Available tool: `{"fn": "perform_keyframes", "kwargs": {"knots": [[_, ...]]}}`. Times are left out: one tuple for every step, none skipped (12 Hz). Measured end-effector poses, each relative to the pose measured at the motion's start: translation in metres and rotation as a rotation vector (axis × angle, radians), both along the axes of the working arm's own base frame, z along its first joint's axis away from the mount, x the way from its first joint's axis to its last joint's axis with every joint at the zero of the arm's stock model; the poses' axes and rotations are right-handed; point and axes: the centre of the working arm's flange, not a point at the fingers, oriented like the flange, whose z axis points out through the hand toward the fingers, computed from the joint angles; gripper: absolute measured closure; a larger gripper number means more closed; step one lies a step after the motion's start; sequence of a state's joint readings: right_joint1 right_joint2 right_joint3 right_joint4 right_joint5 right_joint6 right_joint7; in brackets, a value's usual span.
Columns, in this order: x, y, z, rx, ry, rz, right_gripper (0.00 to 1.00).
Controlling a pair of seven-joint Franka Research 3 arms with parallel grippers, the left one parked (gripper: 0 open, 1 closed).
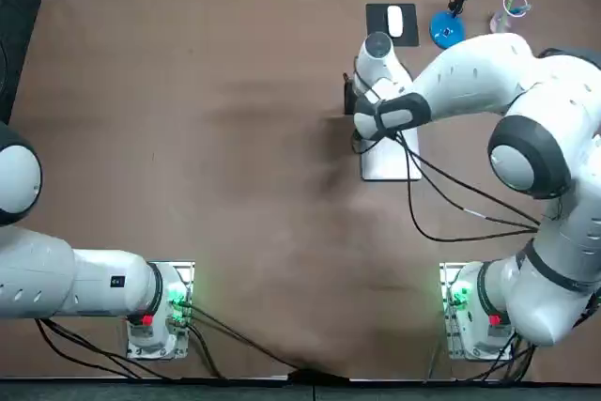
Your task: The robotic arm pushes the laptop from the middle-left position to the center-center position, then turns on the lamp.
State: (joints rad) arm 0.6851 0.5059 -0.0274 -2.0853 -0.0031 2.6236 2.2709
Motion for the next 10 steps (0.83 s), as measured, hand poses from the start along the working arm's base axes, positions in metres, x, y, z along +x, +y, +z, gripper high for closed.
{"fn": "perform_keyframes", "kwargs": {"knots": [[0.001,-0.008,-0.001,-0.004,0.005,-0.006,0.0],[0.002,-0.016,-0.002,-0.007,0.01,-0.014,0.0],[0.003,-0.022,-0.002,-0.009,0.012,-0.022,0.0],[0.005,-0.027,-0.002,-0.011,0.014,-0.03,0.0],[0.006,-0.031,-0.002,-0.011,0.016,-0.037,0.0],[0.007,-0.035,-0.002,-0.012,0.017,-0.043,0.0],[0.007,-0.039,-0.002,-0.014,0.019,-0.047,0.0],[0.008,-0.043,-0.002,-0.015,0.021,-0.048,0.0],[0.009,-0.049,-0.002,-0.017,0.024,-0.048,0.0],[0.01,-0.055,-0.002,-0.019,0.027,-0.049,0.0]]}}
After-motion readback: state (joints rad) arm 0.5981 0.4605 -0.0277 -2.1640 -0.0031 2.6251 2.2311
